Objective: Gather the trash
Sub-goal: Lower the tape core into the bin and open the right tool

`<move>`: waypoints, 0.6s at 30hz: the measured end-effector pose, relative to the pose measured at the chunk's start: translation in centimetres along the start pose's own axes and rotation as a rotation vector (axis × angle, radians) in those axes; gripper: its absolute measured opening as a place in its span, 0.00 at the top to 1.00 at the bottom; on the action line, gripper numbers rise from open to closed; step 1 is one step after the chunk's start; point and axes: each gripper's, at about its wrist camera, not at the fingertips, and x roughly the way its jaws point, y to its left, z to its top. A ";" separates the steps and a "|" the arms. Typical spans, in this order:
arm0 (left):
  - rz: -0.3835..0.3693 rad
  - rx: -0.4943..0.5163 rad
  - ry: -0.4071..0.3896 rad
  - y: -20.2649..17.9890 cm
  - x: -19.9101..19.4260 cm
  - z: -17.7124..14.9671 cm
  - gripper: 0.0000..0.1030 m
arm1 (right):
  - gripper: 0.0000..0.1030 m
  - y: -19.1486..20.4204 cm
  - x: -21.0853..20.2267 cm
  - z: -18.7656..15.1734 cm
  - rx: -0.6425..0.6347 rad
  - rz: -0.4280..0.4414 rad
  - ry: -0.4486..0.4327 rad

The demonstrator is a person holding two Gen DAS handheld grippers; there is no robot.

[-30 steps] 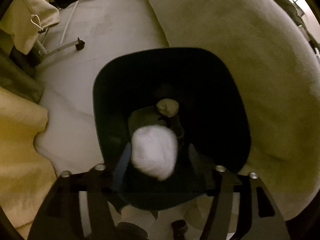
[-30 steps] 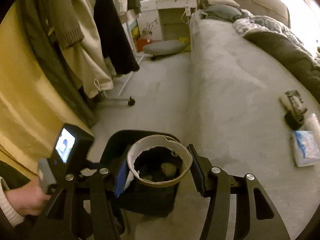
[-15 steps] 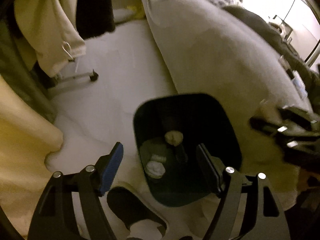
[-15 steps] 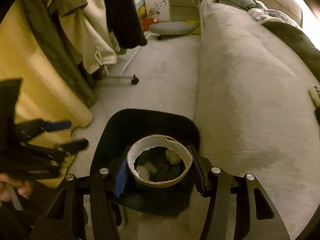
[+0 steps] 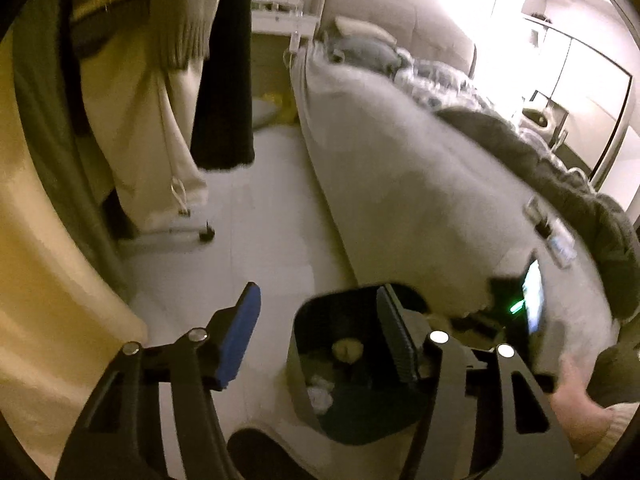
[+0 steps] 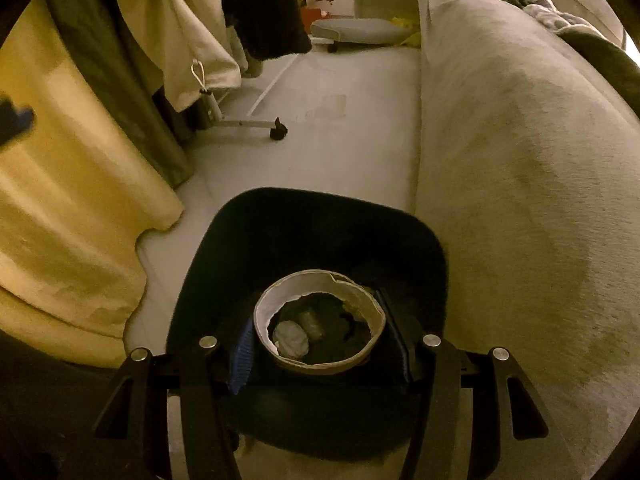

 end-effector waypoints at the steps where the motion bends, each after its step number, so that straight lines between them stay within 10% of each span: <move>1: -0.003 0.002 -0.020 -0.1 -0.5 0.4 0.41 | 0.46 0.1 0.3 0.0 -0.005 -0.001 0.005; 18: -0.052 0.078 -0.189 -3.7 -4.9 3.9 0.48 | 0.41 1.2 4.2 -0.5 -0.086 -0.002 0.095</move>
